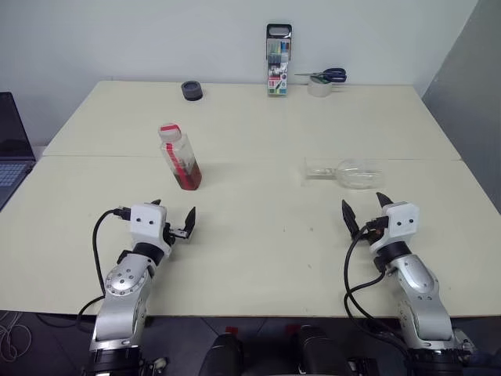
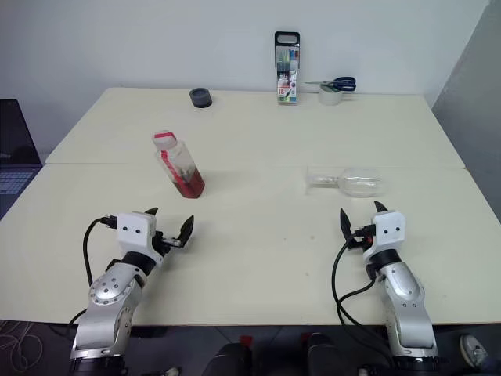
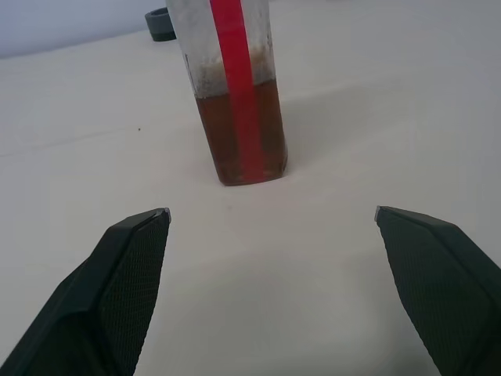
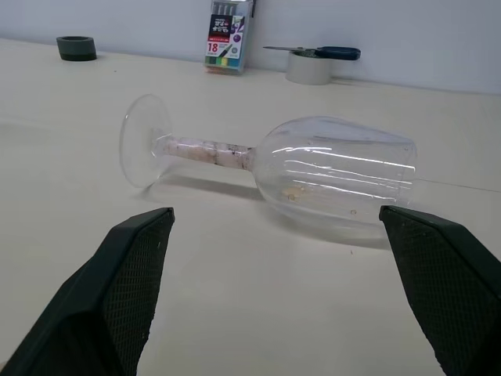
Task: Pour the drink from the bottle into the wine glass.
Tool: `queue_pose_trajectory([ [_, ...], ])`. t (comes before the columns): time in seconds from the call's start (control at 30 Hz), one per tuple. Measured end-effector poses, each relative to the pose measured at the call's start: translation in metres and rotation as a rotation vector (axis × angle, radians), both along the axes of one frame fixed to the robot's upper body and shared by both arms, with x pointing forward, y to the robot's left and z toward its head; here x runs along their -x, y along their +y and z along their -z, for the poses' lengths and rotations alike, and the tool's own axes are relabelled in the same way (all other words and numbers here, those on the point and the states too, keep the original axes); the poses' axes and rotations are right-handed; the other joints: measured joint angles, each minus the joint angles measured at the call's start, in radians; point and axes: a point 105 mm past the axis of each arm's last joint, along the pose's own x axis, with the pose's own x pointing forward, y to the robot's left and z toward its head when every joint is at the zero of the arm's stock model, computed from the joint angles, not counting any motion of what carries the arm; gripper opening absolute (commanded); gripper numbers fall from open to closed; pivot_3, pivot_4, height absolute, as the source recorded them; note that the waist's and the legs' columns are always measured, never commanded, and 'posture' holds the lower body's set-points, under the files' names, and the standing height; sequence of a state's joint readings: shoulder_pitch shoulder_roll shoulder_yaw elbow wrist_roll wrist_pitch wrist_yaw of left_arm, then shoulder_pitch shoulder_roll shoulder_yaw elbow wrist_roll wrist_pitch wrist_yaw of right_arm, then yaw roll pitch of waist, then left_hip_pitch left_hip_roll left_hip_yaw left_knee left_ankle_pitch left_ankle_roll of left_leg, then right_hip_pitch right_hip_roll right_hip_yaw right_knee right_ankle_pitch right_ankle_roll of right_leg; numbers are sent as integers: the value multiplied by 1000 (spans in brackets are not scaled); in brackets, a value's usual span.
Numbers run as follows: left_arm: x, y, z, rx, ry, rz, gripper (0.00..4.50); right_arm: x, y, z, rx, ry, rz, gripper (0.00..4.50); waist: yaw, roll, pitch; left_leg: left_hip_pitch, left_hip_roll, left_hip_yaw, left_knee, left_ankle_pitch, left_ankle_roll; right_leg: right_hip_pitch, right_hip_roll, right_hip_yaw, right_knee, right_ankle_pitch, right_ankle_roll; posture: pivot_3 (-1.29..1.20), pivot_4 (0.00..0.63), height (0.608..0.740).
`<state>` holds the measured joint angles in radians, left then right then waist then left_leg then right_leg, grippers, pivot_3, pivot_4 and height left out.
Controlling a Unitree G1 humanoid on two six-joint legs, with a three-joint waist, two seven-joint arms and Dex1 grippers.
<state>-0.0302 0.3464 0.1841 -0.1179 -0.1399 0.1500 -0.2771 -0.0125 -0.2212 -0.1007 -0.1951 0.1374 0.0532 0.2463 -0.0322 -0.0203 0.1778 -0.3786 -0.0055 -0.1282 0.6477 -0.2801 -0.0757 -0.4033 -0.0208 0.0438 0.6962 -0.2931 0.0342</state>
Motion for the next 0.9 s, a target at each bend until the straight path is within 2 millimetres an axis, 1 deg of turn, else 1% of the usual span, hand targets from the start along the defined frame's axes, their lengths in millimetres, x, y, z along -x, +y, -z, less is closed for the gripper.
queue_pose_trajectory([
  [0.43,-1,-5,0,-6,-1,24,4477,0,0,0,0,0,-1,4500,0,0,0,0,0,0,0,0,0,0,0,0,0,0,0,0,150,740],
  [0.63,-3,-9,-11,4,-58,50,4477,-1,1,-2,0,-5,-3,4500,0,0,0,0,0,0,0,0,0,0,0,0,0,0,0,0,150,740],
  [0.9,-2,-10,-18,59,-103,57,4477,-3,2,-4,0,-12,-7,4500,0,0,0,0,0,0,0,0,0,0,0,0,0,0,0,0,150,740],
])
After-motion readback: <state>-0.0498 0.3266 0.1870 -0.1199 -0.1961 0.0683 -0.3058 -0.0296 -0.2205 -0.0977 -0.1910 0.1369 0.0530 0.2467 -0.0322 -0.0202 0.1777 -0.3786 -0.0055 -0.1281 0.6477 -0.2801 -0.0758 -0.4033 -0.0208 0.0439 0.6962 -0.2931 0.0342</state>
